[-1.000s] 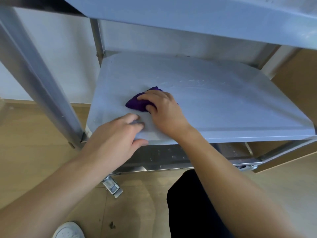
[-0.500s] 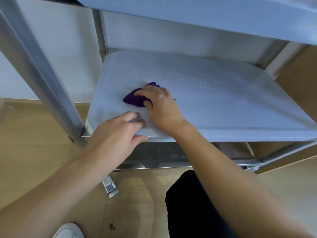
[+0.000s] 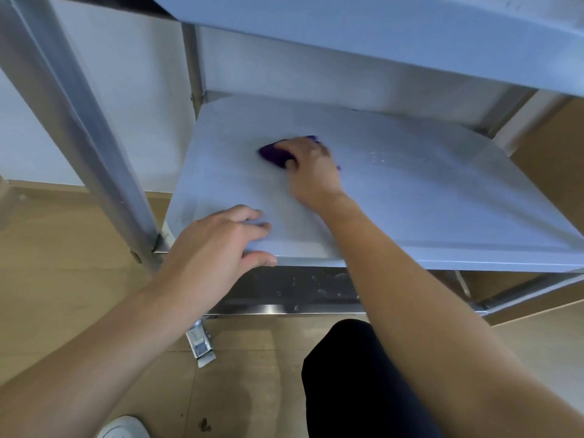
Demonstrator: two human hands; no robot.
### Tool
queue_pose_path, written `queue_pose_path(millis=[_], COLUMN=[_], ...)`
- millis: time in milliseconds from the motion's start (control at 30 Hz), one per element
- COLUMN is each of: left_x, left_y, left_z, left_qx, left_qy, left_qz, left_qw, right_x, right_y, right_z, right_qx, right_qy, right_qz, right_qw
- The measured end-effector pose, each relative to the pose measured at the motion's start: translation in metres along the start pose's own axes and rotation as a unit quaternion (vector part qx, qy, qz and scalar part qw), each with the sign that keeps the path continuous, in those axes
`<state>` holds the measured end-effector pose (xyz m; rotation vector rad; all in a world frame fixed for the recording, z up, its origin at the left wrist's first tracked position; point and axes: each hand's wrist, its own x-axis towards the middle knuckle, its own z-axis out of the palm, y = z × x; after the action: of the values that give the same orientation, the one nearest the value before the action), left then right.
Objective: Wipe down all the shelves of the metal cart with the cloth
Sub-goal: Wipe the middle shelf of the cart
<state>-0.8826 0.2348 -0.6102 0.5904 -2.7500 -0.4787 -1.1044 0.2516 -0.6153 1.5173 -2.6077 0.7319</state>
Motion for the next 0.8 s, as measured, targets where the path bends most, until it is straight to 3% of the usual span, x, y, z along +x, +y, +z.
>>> queue_pose_path(millis=[100,200,267,400,467,667,800], left_x=[-0.001,-0.002,-0.002,0.001,0.001,0.002,0.002], left_y=[0.0,0.001,0.001,-0.001,-0.002,-0.001,0.001], left_z=[0.001,0.0,0.001,0.001,0.001,0.0,0.0], left_qx=[0.001,-0.002,-0.005,-0.009,-0.006,0.0,0.001], left_qy=[-0.002,0.006,0.007,0.002,-0.002,-0.007,-0.005], left_qz=[0.001,0.0,-0.001,-0.002,-0.004,-0.007,-0.003], left_qw=[1.0,1.0,1.0,1.0,1.0,1.0,1.0], right_x=[-0.005,0.006,0.019,0.032,0.031,0.023,0.032], right_y=[-0.032,-0.021,0.003,0.04,0.03,-0.055,-0.052], right_z=[0.019,0.015,0.006,-0.009,-0.005,0.034,0.034], right_qx=[0.032,0.052,0.032,-0.002,-0.02,0.054,0.088], right_qy=[-0.041,-0.063,-0.044,0.005,0.007,-0.068,-0.078], right_qz=[-0.115,-0.135,-0.088,0.099,0.127,-0.131,-0.164], right_qw=[0.992,0.987,0.995,0.995,0.992,0.988,0.979])
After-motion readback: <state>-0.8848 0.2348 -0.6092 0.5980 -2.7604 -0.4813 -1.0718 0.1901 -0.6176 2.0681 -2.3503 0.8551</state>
